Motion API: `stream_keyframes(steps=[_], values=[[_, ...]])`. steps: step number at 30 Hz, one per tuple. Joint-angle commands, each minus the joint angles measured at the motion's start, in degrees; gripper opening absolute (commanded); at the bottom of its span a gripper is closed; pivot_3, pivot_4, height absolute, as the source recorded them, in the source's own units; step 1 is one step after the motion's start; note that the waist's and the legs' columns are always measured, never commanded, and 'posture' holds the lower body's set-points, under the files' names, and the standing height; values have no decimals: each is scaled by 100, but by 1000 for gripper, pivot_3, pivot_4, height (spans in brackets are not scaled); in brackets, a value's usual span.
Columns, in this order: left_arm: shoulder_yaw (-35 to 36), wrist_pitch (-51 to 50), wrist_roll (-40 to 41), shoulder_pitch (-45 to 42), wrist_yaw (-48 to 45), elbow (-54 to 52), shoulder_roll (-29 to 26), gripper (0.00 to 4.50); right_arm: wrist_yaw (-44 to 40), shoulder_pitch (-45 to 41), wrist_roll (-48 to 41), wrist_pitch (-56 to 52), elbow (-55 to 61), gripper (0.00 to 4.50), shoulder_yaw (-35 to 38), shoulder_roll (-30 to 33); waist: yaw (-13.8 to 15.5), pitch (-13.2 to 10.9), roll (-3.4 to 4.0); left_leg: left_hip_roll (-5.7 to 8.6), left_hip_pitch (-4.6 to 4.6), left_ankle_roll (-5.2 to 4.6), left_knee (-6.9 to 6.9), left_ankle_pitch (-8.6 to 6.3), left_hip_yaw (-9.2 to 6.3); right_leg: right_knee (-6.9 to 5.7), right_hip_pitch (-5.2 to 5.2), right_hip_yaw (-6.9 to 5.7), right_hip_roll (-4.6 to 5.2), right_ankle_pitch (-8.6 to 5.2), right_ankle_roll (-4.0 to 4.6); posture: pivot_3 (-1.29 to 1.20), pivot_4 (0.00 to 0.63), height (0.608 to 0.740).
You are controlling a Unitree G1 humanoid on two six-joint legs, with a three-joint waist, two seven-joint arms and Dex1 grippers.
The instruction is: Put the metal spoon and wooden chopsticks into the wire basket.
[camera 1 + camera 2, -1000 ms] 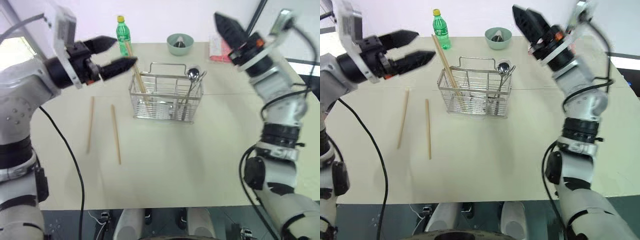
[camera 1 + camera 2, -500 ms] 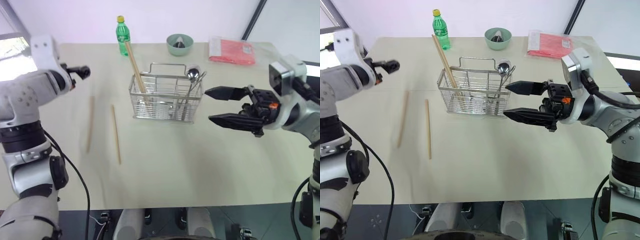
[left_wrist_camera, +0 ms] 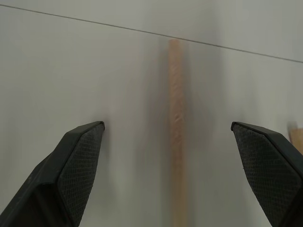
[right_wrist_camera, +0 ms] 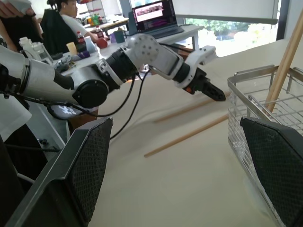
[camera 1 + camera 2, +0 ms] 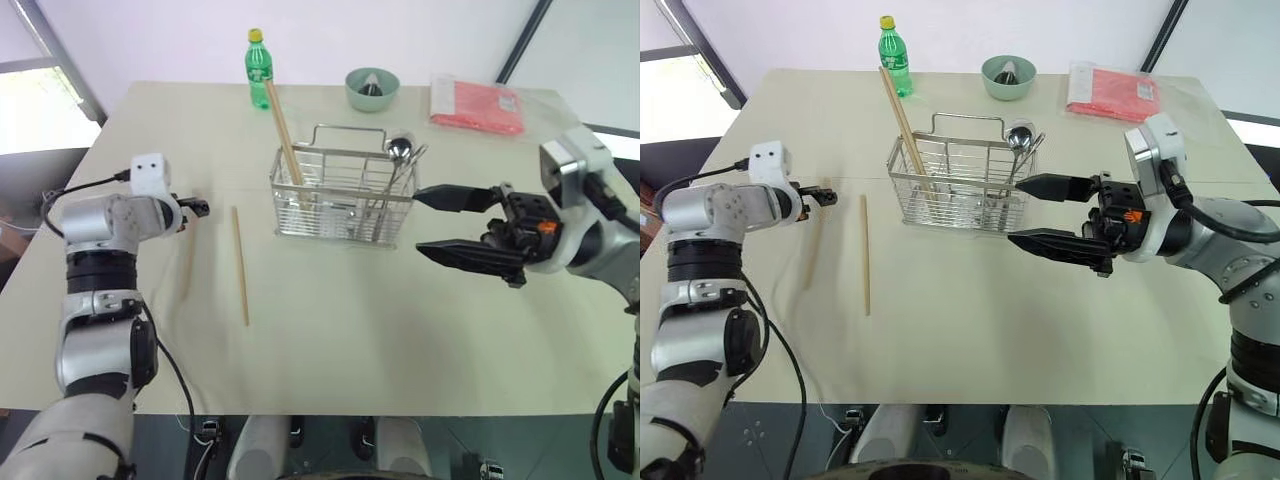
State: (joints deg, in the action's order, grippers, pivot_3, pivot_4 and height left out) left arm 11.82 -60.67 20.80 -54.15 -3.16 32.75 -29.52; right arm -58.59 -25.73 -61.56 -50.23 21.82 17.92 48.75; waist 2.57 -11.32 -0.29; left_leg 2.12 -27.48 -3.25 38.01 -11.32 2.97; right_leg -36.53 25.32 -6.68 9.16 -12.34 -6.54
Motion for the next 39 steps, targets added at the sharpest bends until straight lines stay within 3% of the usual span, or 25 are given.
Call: stream_keyframes(steps=[1,4,11,15,19,25,33,39], values=[[-112,633,-328,-288,-177,822,110,4500,195,-46,-144,97,208,4420,213,32,0,2,1,0,0,0,-1,0,0,5,-3,-1,0,3,0,0,150,680],[-34,923,-472,-446,-167,1276,153,3661,311,-34,-192,103,213,4500,239,20,-4,4,3,0,2,-1,-2,0,0,11,-12,-2,0,10,-7,0,150,680],[139,1264,-679,-701,-119,1751,171,127,472,-39,-280,90,200,4500,260,24,39,5,3,0,3,-4,-2,-2,-2,34,-14,-11,3,26,-18,0,150,680],[121,1592,-831,-733,-40,1750,175,18,574,-96,-296,107,186,4500,197,6,82,6,2,1,3,-6,-2,-3,-1,41,-16,-11,3,32,-22,0,150,680],[271,3163,-991,-827,267,1430,212,18,672,-141,-404,52,146,4500,204,0,107,2,-4,0,-4,-6,-2,-3,-1,41,-13,-11,2,34,-19,0,150,680],[1281,4633,158,-1444,-97,458,694,18,967,-177,-642,-52,134,4500,244,-24,119,-3,-14,0,-44,-6,7,-2,-3,45,-4,-14,4,40,-21,0,150,680],[1429,4219,1626,-2316,-795,-865,1462,18,1214,-66,-792,-49,163,4500,325,20,92,-2,-13,4,-52,-18,27,-7,4,54,-13,-16,-15,55,-35,0,150,680],[706,4172,1343,-2146,-1104,-1068,1878,18,1413,21,-939,-25,209,4500,453,-3,107,-3,-14,-2,-20,-24,29,-9,4,53,-45,-17,-24,54,-34,0,150,680]])
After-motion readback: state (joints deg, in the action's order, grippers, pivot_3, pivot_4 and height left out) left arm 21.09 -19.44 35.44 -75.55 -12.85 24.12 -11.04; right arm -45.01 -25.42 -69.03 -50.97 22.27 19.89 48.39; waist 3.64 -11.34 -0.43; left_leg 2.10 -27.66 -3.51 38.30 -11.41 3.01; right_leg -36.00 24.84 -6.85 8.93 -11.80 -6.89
